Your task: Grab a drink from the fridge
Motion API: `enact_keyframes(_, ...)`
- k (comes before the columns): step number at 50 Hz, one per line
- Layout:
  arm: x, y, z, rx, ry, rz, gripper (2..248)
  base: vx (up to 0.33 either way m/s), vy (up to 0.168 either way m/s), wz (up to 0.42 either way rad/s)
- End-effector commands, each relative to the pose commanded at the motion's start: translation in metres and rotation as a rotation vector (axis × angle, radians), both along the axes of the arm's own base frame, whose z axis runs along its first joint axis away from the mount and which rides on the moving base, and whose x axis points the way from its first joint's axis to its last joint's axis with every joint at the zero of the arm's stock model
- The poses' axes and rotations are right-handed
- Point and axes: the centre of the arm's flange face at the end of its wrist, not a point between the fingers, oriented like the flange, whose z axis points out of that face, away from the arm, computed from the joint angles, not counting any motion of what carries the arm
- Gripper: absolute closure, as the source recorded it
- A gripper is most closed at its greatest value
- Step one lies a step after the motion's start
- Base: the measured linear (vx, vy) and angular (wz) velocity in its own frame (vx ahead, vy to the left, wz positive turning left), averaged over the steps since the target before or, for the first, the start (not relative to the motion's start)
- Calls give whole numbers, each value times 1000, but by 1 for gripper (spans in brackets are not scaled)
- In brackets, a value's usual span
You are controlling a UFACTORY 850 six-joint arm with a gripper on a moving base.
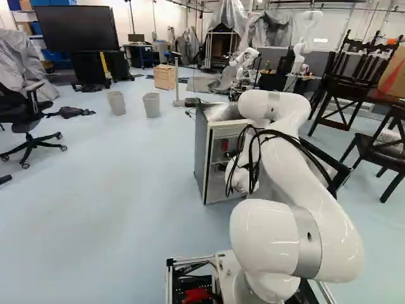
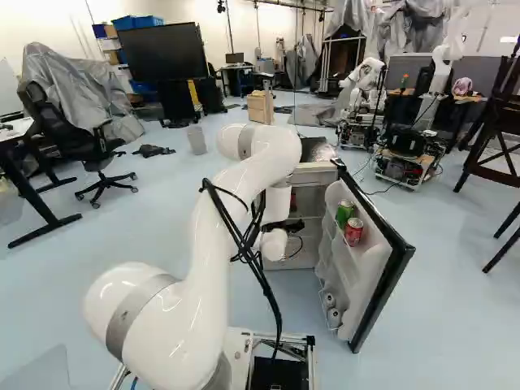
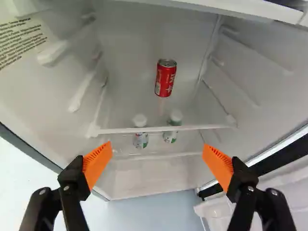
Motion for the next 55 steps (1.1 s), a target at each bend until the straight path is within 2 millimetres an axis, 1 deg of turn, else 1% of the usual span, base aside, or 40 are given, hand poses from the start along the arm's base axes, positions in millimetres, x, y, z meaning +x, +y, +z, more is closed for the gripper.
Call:
enact_keyframes(31,30,-2,-10,-15,-46,15,3,0,0,0)
enact_keyframes(55,48,-2,-16,-24,-75,23,3,0,0,0)
